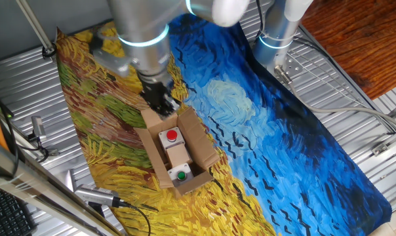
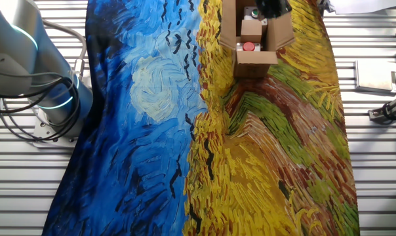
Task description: Open a box
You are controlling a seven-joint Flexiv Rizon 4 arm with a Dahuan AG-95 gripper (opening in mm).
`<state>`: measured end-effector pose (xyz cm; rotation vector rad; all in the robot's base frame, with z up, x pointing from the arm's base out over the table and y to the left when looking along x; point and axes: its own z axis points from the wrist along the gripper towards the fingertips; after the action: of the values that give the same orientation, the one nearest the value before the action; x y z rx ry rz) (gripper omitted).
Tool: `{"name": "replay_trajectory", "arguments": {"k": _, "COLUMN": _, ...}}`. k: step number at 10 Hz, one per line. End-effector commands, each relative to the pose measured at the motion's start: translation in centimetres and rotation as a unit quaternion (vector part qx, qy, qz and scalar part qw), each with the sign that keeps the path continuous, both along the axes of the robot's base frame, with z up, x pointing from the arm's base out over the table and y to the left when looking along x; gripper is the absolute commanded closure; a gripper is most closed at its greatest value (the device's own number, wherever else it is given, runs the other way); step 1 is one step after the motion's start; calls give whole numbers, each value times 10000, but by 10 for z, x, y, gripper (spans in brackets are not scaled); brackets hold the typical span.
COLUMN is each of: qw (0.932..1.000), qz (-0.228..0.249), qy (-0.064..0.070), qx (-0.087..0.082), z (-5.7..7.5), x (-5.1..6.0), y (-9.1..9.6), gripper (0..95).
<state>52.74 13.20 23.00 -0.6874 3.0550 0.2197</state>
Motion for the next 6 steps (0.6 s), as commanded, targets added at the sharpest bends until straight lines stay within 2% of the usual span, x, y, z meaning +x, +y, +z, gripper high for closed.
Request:
{"name": "replay_trajectory", "arguments": {"k": 1, "qw": 9971, "qz": 754, "qy": 33, "qx": 5, "z": -9, "x": 12, "y": -43, "gripper": 950}}
{"name": "replay_trajectory", "arguments": {"k": 3, "qw": 9959, "qz": 905, "qy": 13, "qx": -15, "z": -15, "x": 15, "y": -65, "gripper": 950}}
{"name": "replay_trajectory", "arguments": {"k": 5, "qw": 9954, "qz": 956, "qy": 31, "qx": -34, "z": -22, "x": 15, "y": -70, "gripper": 950}}
{"name": "replay_trajectory", "arguments": {"k": 6, "qw": 9960, "qz": 873, "qy": 185, "qx": -53, "z": -22, "x": 15, "y": -70, "gripper": 950}}
